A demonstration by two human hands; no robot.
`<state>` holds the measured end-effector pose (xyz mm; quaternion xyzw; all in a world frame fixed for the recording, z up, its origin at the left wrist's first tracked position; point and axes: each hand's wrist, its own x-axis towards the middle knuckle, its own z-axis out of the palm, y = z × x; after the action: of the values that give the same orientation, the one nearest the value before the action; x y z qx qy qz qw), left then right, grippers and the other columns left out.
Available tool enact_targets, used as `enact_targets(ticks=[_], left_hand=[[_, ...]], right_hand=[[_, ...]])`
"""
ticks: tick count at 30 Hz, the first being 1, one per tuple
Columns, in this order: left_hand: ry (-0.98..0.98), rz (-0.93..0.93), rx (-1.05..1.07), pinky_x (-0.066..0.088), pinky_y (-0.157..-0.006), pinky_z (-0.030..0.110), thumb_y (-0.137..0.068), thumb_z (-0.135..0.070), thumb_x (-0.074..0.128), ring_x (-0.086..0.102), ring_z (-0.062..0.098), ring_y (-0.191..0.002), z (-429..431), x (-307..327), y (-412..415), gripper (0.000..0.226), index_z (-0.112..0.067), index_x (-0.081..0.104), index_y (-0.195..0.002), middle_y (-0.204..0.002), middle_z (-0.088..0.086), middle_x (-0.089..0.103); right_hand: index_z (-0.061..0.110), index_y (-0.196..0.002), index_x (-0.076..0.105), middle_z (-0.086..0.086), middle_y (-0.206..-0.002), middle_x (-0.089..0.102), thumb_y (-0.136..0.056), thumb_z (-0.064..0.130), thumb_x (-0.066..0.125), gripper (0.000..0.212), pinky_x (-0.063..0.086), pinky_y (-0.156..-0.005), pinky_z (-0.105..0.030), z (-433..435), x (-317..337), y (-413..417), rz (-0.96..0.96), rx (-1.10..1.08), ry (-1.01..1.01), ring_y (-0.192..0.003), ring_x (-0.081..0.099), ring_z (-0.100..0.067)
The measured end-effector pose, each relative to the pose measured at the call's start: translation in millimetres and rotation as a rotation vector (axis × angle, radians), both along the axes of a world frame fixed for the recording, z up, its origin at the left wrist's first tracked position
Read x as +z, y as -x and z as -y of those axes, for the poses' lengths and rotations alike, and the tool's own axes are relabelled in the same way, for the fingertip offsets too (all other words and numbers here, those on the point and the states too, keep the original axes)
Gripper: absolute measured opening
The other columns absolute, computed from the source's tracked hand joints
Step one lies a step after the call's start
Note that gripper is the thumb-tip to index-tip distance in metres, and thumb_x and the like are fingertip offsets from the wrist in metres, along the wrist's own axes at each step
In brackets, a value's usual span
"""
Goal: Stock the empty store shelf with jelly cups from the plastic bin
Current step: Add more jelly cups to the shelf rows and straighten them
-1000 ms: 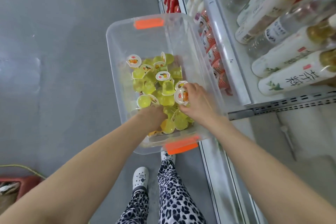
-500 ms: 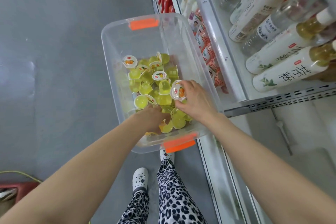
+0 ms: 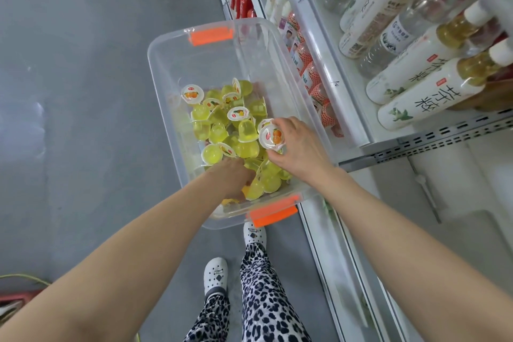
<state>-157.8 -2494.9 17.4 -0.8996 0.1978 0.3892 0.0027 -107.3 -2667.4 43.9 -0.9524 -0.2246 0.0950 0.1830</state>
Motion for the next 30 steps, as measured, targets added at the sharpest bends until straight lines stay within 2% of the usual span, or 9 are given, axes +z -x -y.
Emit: enact_targets(ticks=[3, 8, 10, 12, 14, 16, 21, 24, 30], left_hand=[[-0.003, 0.065, -0.032, 0.049, -0.083, 0.035, -0.085, -0.046, 0.067, 0.056, 0.03, -0.104, 1.4, -0.7, 1.1, 0.042, -0.027, 0.051, -0.119, -0.111, 0.007, 0.056], [0.002, 0.03, -0.003, 0.052, -0.078, 0.038, -0.085, -0.028, 0.071, 0.059, 0.028, -0.098, -2.2, 6.7, -1.0, 0.033, -0.019, 0.052, -0.111, -0.105, 0.007, 0.059], [0.023, 0.026, 0.004, 0.053, -0.082, 0.04, -0.087, -0.016, 0.066, 0.059, 0.028, -0.1, -4.8, 6.4, -0.5, 0.03, -0.017, 0.053, -0.113, -0.11, 0.008, 0.059], [0.029, 0.025, -0.016, 0.051, -0.087, 0.041, -0.089, -0.006, 0.058, 0.055, 0.029, -0.109, -6.0, 3.8, 1.5, 0.041, -0.022, 0.051, -0.125, -0.119, 0.008, 0.055], [0.005, 0.003, -0.075, 0.047, -0.095, 0.04, -0.093, -0.007, 0.053, 0.046, 0.03, -0.122, -6.1, 3.3, 2.2, 0.053, -0.032, 0.044, -0.139, -0.129, 0.009, 0.047], [-0.016, 0.002, -0.107, 0.042, -0.098, 0.038, -0.096, -0.012, 0.051, 0.04, 0.031, -0.127, -5.6, 3.5, 1.5, 0.052, -0.035, 0.042, -0.141, -0.133, 0.009, 0.043], [-0.013, 0.074, -0.021, 0.049, -0.089, 0.039, -0.092, -0.009, 0.057, 0.048, 0.032, -0.115, -3.3, 4.8, 2.7, 0.045, -0.027, 0.046, -0.132, -0.127, 0.011, 0.045], [-0.012, 0.083, 0.025, 0.049, -0.086, 0.038, -0.087, -0.021, 0.069, 0.052, 0.031, -0.114, -7.7, 10.0, 1.0, 0.055, -0.026, 0.043, -0.135, -0.123, 0.008, 0.054], [0.196, 0.277, 0.179, 0.049, -0.075, 0.035, -0.08, -0.024, 0.071, 0.06, 0.029, -0.101, -11.6, 37.3, 10.9, 0.059, -0.022, 0.043, -0.133, -0.118, 0.006, 0.046]], right_hand=[[0.013, -0.127, 0.049, -0.007, -0.119, 0.057, -0.08, 0.035, 0.067, 0.055, 0.046, -0.089, -0.034, -0.8, 0.3, -0.7, 0.003, -0.003, 0.005, -0.106, 0.055, -0.023], [0.013, -0.128, 0.049, -0.006, -0.12, 0.058, -0.081, 0.036, 0.067, 0.056, 0.046, -0.089, -0.034, -1.8, 3.2, 0.0, -0.002, 0.004, 0.017, -0.106, 0.055, -0.022], [0.012, -0.127, 0.05, -0.006, -0.119, 0.057, -0.081, 0.035, 0.067, 0.054, 0.045, -0.09, -0.033, -2.0, 5.7, 0.4, -0.002, -0.008, 0.018, -0.105, 0.054, -0.023], [0.012, -0.126, 0.05, -0.006, -0.117, 0.057, -0.081, 0.034, 0.067, 0.053, 0.043, -0.089, -0.031, -2.0, 8.5, 1.5, 0.002, -0.025, 0.01, -0.105, 0.054, -0.023], [0.012, -0.127, 0.051, -0.006, -0.117, 0.057, -0.08, 0.033, 0.067, 0.053, 0.041, -0.088, -0.03, -1.5, 10.4, 2.6, 0.009, -0.036, -0.002, -0.105, 0.053, -0.022], [0.012, -0.127, 0.051, -0.006, -0.117, 0.056, -0.081, 0.033, 0.067, 0.053, 0.041, -0.088, -0.03, -0.4, 11.2, 3.9, 0.014, -0.037, -0.005, -0.105, 0.053, -0.022], [0.013, -0.125, 0.052, -0.005, -0.114, 0.057, -0.081, 0.034, 0.066, 0.051, 0.042, -0.085, -0.032, 2.7, 11.4, 7.8, 0.034, -0.046, -0.009, -0.102, 0.054, -0.022], [0.013, -0.123, 0.053, -0.004, -0.111, 0.058, -0.08, 0.034, 0.067, 0.05, 0.041, -0.082, -0.03, 3.6, 15.5, 10.8, 0.054, -0.064, -0.026, -0.099, 0.055, -0.021], [0.009, -0.127, 0.051, -0.01, -0.108, 0.058, -0.08, 0.033, 0.065, 0.054, 0.046, -0.083, -0.039, 10.1, 50.4, 24.1, 0.138, -0.129, -0.034, -0.099, 0.054, -0.028]])
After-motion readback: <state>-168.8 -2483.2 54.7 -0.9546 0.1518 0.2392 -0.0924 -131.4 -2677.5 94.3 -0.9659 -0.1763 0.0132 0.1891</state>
